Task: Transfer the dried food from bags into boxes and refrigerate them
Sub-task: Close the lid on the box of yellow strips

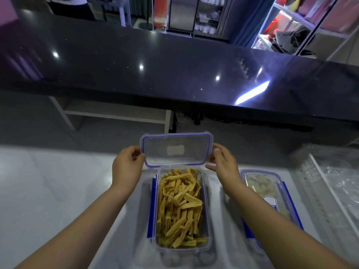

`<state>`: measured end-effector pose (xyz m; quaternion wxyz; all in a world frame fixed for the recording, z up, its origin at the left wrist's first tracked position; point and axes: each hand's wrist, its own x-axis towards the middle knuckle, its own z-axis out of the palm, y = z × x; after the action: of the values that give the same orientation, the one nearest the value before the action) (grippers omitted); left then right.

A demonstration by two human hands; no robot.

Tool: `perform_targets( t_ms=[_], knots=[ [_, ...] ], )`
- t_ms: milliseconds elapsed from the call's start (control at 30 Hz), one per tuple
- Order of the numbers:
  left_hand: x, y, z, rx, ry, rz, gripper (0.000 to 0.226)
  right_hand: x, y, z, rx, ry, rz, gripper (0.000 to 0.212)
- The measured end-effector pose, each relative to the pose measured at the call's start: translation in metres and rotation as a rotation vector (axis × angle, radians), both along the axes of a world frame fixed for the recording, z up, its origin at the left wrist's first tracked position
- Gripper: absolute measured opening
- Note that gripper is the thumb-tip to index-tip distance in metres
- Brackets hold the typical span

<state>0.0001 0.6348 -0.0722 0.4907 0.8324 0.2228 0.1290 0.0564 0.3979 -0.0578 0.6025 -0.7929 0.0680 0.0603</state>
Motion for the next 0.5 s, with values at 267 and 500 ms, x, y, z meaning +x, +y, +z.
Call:
perform_targets(
  t_ms=[267, 500],
  knots=[
    [-0.023, -0.019, 0.03, -0.561, -0.058, 0.04, 0.035, -0.016, -0.009, 0.025, 0.15, 0.086, -0.093, 0.033],
    [-0.044, -0.044, 0.036, -0.501, 0.002, 0.01, 0.046, -0.047, -0.021, 0.025, -0.146, 0.03, 0.107, 0.057]
  ],
)
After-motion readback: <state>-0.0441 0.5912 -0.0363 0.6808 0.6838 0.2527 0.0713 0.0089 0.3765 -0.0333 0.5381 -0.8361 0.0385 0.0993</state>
